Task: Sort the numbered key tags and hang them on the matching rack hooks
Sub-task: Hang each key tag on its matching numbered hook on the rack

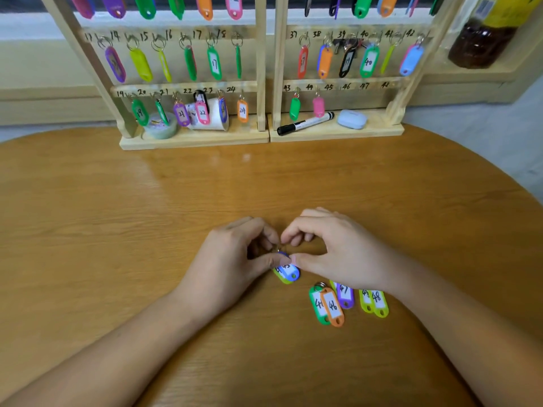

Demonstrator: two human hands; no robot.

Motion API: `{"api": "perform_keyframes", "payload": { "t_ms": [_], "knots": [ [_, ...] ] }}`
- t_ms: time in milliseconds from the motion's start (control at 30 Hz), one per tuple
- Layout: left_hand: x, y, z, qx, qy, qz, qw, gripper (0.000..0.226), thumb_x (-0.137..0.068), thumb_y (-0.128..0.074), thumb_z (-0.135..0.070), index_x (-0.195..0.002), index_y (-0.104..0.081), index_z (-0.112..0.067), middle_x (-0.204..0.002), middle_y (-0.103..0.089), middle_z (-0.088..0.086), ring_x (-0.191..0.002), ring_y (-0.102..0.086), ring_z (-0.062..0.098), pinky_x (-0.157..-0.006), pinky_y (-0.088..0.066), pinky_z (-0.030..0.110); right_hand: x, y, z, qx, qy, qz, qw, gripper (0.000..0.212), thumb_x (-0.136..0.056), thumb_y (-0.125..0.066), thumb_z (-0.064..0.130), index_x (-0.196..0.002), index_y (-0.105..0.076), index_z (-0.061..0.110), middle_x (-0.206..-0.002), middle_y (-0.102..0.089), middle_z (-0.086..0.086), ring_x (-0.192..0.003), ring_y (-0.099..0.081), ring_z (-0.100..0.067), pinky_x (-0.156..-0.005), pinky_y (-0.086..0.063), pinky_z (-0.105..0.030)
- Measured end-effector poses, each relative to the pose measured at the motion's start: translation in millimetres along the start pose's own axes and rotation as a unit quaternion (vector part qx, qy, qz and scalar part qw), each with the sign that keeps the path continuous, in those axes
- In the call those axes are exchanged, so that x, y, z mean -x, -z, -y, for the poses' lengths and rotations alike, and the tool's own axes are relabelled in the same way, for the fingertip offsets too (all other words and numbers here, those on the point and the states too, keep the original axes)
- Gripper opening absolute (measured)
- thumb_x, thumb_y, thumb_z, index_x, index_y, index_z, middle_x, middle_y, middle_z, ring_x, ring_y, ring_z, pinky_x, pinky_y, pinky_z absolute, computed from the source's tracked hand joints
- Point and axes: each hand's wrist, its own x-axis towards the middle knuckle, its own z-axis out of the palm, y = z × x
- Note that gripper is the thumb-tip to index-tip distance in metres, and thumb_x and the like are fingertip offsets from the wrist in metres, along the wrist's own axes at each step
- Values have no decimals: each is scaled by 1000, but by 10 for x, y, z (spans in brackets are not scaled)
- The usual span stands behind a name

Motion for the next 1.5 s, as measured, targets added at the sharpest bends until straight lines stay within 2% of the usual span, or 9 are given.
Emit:
{"api": "perform_keyframes", "payload": {
  "t_ms": [100,267,600,800,967,1167,1300,1400,1500],
  "knots": [
    [-11,-5,16,-1,0,1,1000,31,-77,-92,-44,-91,-68,-30,-83,-66,-16,-78,-65,12,-70,-44,14,-23,-46,18,7,-1,-8,1000,21,-86,-77,28,-105,-73,37,-99,-65,21,-103,-55,-6,-100,-42,-35],
    [-16,11,22,17,23,8,1000,34,-76,-94,-40,-90,-66,-28,-83,-68,-13,-77,-64,15,-68,-47,20,-74,-77,33,-3,-1,0,1000,21,-86,-75,29,-102,-72,41,-98,-64,20,-103,-55,-7,-100,-43,-39],
    [-51,80,1,18,46,35,998,39,-73,-96,-39,-84,-60,-28,-74,-66,-11,-70,-60,10,-62,-39,13,-88,-71,61,-11,6,27,1000,23,-89,-73,29,-107,-73,43,-100,-63,17,-106,-55,-9,-101,-37,-35],
    [-48,126,-6,1,51,19,999,38,-71,-96,-43,-83,-63,-27,-75,-69,-13,-69,-61,7,-62,-40,12,-103,-29,64,-13,9,54,998,27,-91,-75,32,-112,-69,47,-102,-60,17,-110,-54,-9,-101,-33,-26],
    [-35,148,-8,10,77,10,997,30,-75,-96,-34,-85,-67,-29,-79,-72,-17,-76,-68,10,-66,-44,11,-103,-23,65,-19,9,49,999,25,-91,-78,37,-111,-66,46,-101,-61,16,-107,-54,-10,-96,-31,-20],
    [-35,175,-13,27,90,32,995,22,-82,-92,-26,-90,-71,-31,-87,-76,-18,-85,-73,7,-73,-50,13,-131,-39,28,-18,17,42,999,16,-94,-76,36,-105,-66,41,-99,-60,17,-103,-54,-8,-95,-38,-27],
    [-46,167,-29,36,94,36,994,20,-86,-89,-19,-91,-73,-29,-88,-77,-18,-84,-73,8,-78,-55,23,-140,-59,-17,-24,43,20,999,6,-97,-75,31,-95,-69,32,-100,-61,14,-103,-54,-12,-93,-36,-22],
    [-84,180,-12,80,113,32,990,16,-88,-87,-20,-92,-74,-28,-89,-78,-13,-84,-74,10,-79,-56,26,-149,-39,-56,-26,43,5,999,7,-100,-72,32,-94,-67,31,-99,-60,13,-103,-56,-13,-91,-42,-25],
    [-170,241,-18,90,119,21,988,12,-89,-86,-24,-92,-75,-27,-89,-79,-11,-78,-70,8,-74,-51,22,-146,97,-94,-54,18,-20,998,7,-101,-71,29,-94,-68,31,-99,-61,14,-98,-59,-13,-81,-42,-21]
  ]
}}
